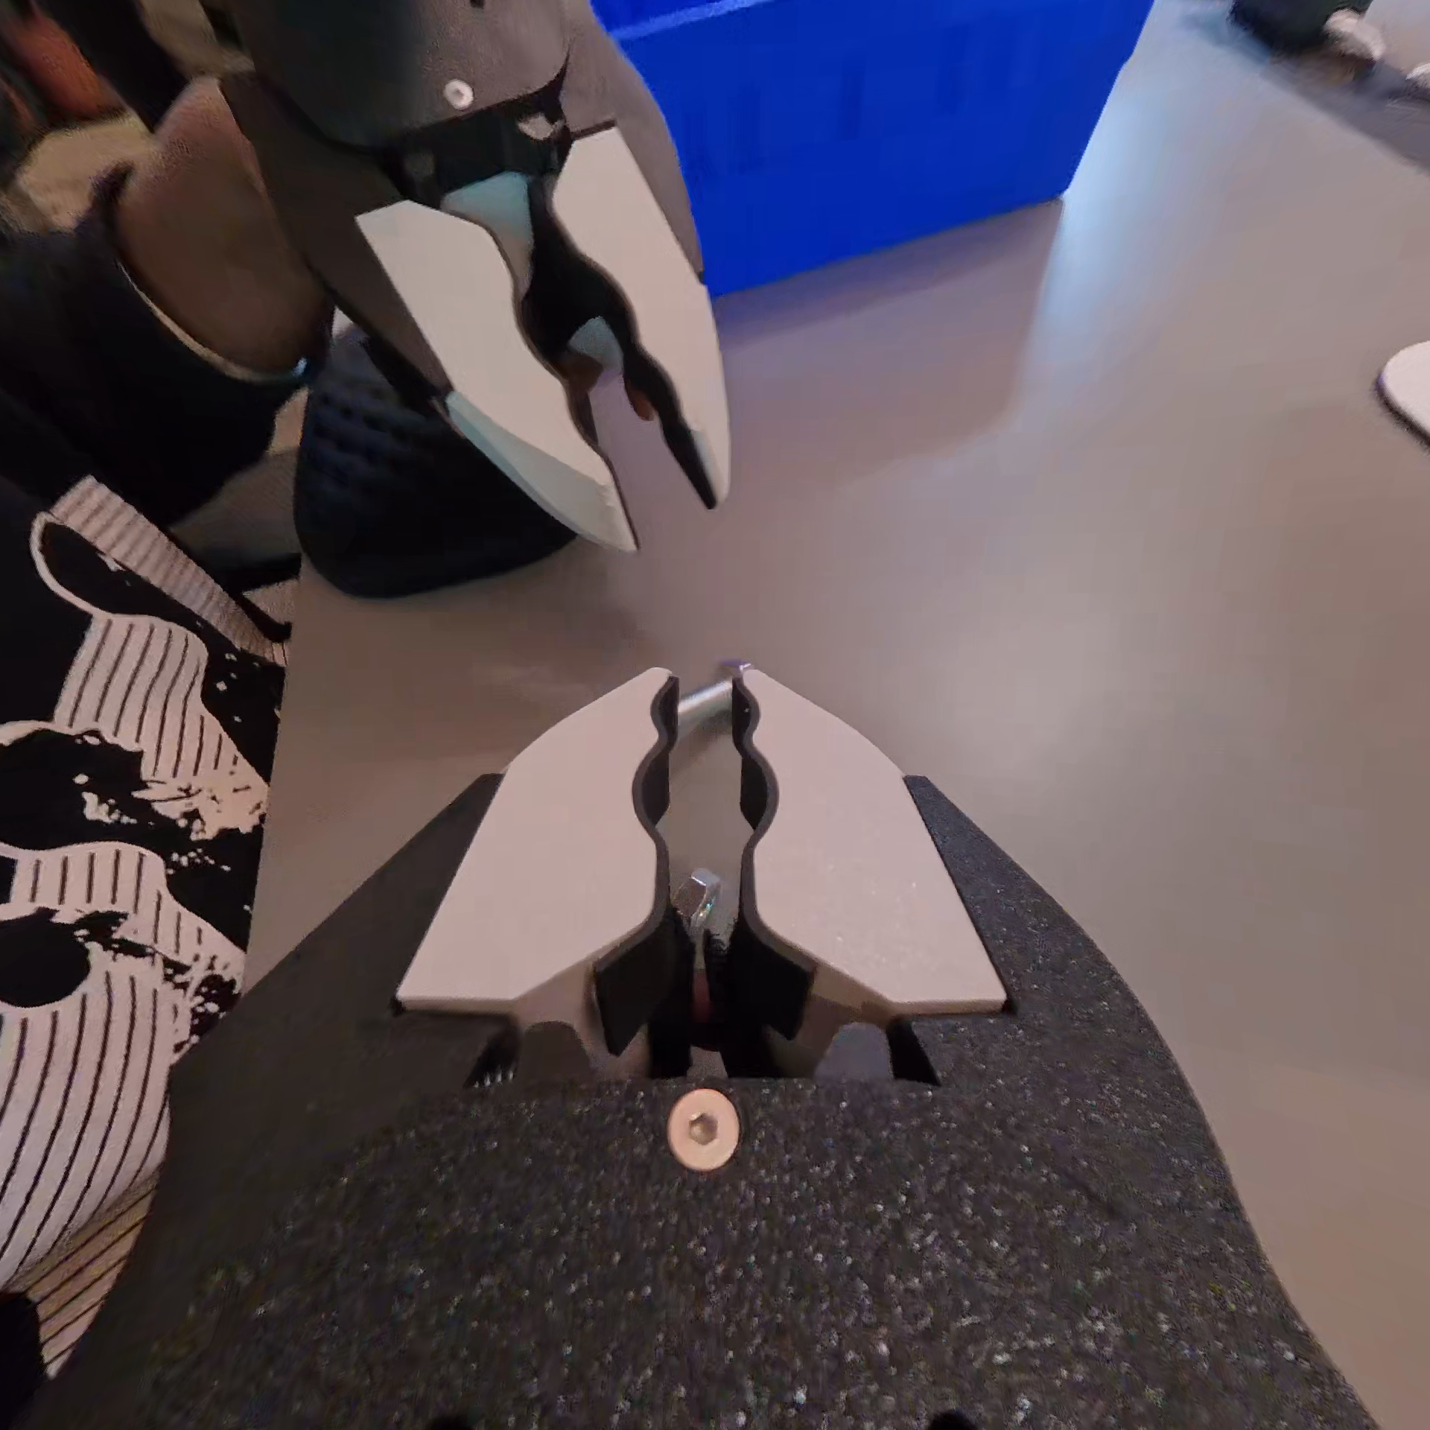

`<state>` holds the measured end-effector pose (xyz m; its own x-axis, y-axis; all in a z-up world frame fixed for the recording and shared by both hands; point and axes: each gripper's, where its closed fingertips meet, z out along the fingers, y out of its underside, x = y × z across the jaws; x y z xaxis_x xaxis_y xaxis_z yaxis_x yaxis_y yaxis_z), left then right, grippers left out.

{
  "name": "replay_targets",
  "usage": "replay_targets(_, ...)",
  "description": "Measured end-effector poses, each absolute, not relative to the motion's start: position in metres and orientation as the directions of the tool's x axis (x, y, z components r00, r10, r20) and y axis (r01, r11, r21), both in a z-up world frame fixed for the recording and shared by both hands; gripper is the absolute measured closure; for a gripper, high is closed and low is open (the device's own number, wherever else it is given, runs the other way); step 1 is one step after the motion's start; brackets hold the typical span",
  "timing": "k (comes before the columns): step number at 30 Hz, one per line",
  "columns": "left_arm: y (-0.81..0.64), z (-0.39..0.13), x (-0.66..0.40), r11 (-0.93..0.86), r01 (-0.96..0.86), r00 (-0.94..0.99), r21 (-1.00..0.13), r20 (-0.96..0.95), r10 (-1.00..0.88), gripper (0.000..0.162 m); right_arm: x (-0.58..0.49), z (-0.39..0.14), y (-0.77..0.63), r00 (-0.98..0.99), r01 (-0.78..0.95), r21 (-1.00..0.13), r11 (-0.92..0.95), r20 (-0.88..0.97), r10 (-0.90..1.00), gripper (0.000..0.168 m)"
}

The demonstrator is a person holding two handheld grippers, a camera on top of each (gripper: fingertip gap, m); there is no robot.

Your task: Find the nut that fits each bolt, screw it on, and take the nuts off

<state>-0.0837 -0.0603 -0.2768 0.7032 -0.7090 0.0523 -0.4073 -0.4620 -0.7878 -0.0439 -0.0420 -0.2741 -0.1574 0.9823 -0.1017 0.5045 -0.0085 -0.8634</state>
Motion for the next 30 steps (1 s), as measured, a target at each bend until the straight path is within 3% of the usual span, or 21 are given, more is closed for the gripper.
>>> replay_targets(5,-0.063,-0.295,-0.060,-0.464,-0.462,0.678,-0.756,0.036,-0.734,0.132,-0.045,-0.278,-0.035,-0.143,0.504,-0.864,-0.028,-0.115,0.983,0.153)
replay_targets(9,-0.060,-0.305,-0.061,-0.322,-0.644,0.597,-0.694,-0.193,-0.779,0.132,-0.028,-0.290,-0.031,-0.086,0.603,-0.796,-0.064,-0.145,0.986,0.152)
replay_targets(16,-0.055,-0.307,-0.064,-0.352,-0.620,0.615,-0.701,-0.155,-0.773,0.135,-0.027,-0.316,-0.046,0.104,0.726,-0.673,-0.141,-0.096,0.990,0.129)
replay_targets(19,-0.057,-0.307,-0.064,-0.327,-0.632,0.596,-0.702,-0.171,-0.784,0.135,-0.032,-0.325,-0.042,0.146,0.757,-0.638,-0.142,-0.046,0.988,0.136)
replay_targets(20,-0.058,-0.306,-0.064,-0.315,-0.636,0.586,-0.704,-0.176,-0.791,0.135,-0.035,-0.325,-0.041,0.142,0.757,-0.641,-0.131,-0.036,0.989,0.150)
replay_targets(21,-0.059,-0.305,-0.063,-0.294,-0.642,0.569,-0.708,-0.183,-0.801,0.135,-0.036,-0.326,-0.042,0.127,0.765,-0.633,-0.115,-0.026,0.992,0.153)
replay_targets(25,-0.063,-0.301,-0.060,-0.175,-0.664,0.490,-0.727,-0.247,-0.836,0.132,-0.036,-0.323,-0.045,0.033,0.776,-0.629,-0.054,-0.044,0.998,0.156)
replay_targets(30,-0.058,-0.298,-0.049,0.135,-0.798,0.284,-0.587,-0.565,-0.775,0.128,-0.029,-0.315,-0.054,-0.086,0.773,-0.633,-0.030,-0.151,0.985,0.158)
